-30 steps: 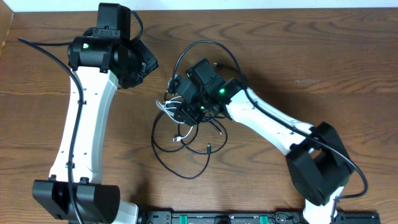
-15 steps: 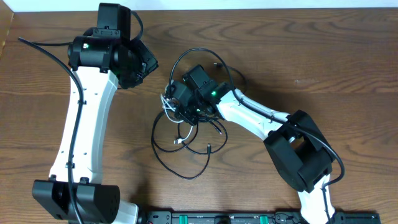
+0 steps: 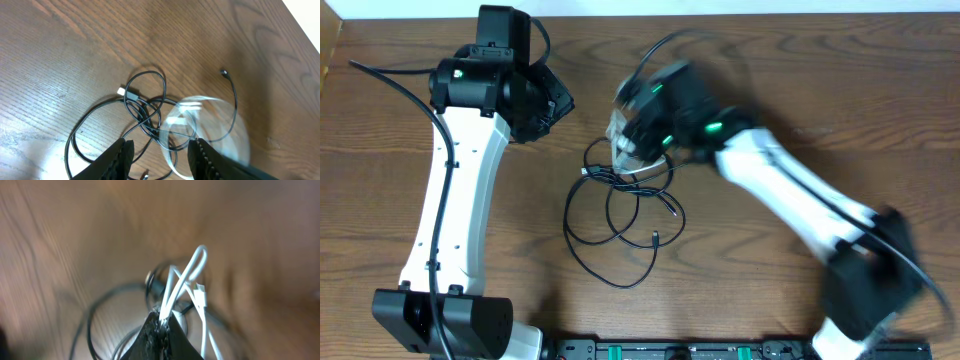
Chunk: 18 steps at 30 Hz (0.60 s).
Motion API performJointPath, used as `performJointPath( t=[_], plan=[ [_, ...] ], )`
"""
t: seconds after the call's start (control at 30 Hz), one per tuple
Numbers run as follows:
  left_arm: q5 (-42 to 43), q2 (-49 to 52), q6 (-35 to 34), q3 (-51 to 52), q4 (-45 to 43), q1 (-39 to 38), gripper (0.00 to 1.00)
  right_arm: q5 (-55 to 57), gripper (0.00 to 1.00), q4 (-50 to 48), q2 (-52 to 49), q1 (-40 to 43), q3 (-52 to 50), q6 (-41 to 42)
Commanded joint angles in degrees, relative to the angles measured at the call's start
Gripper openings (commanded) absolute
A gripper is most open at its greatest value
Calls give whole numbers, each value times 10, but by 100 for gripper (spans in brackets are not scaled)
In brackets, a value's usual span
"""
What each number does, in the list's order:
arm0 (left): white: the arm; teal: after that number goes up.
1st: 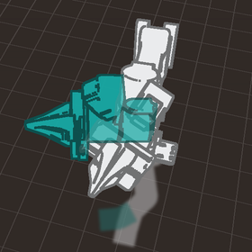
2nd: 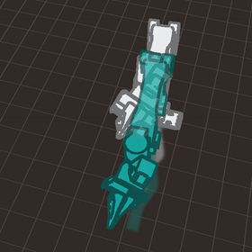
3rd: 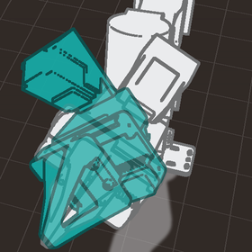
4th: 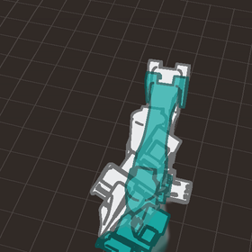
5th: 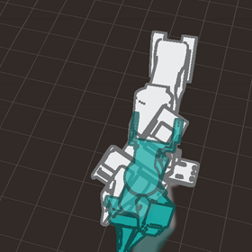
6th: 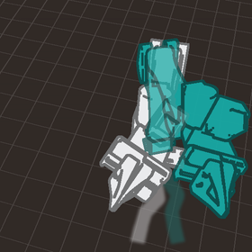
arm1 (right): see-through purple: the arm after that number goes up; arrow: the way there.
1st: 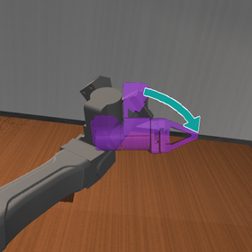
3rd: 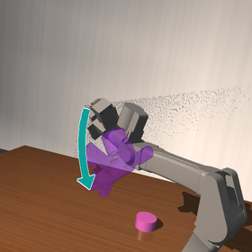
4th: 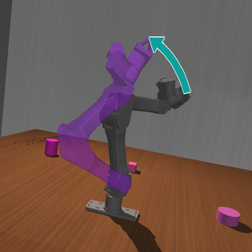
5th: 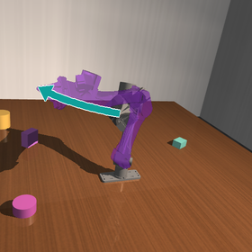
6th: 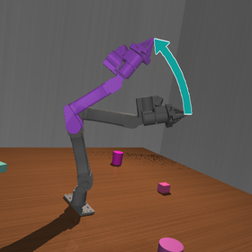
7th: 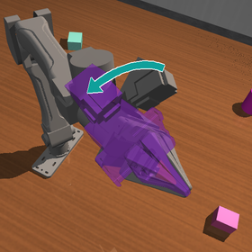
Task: Untangle cables
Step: 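Lift the right gripper away to the upper right, carrying the white cable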
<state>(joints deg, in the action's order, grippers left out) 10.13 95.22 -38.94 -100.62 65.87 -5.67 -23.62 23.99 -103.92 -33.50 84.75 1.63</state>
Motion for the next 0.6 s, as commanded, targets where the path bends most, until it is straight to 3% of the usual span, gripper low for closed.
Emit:
performJointPath(
  t=[0.0, 0.23, 0.57],
  plan=[
    [-8, 0, 8, 2, 3, 2, 41, -5, 1, -9, 99, 50, 19, 42],
    [-8, 0, 8, 2, 3, 2, 41, 66, 1, -15, 178, 172, 19, 87],
    [-8, 0, 8, 2, 3, 2, 41, 267, 1, -51, 144, 329, 19, 95]
  ],
)
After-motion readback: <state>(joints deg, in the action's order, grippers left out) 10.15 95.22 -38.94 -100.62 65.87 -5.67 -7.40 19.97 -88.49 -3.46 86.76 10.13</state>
